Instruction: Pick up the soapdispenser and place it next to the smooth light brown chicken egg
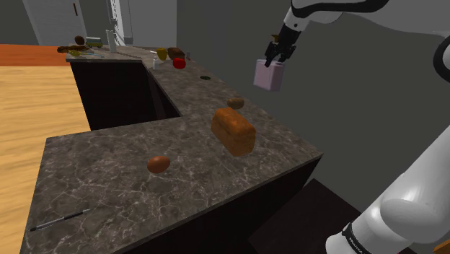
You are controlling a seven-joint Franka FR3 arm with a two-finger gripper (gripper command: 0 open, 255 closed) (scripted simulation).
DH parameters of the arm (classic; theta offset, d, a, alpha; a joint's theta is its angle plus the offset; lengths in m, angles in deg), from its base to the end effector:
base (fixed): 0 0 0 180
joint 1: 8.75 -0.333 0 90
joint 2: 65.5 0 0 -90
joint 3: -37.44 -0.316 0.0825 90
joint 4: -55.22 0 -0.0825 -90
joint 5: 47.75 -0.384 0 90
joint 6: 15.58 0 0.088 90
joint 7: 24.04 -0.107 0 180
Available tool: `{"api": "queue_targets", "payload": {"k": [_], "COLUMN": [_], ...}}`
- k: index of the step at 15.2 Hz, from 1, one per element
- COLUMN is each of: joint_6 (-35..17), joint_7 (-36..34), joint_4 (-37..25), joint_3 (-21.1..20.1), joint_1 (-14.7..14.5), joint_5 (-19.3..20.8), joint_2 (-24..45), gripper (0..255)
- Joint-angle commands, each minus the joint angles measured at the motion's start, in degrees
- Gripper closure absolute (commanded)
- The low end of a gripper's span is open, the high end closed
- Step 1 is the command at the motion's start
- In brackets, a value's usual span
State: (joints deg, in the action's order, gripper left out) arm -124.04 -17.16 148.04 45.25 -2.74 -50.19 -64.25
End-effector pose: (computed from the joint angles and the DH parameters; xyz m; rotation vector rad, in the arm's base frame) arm 0.5739 -0.1371 0.6206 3.1030 -0.2006 0.3974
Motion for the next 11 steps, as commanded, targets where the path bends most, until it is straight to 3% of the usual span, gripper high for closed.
{"api": "queue_targets", "payload": {"k": [1, 11], "joint_6": [-0.77, -1.34], "joint_7": [-3.02, -17.26], "joint_4": [2.74, 7.83], "joint_3": [-1.37, -8.67], "joint_1": [-1.48, -7.67], "joint_5": [1.01, 4.44], "joint_2": [-2.11, -6.56], "gripper": [255, 255]}}
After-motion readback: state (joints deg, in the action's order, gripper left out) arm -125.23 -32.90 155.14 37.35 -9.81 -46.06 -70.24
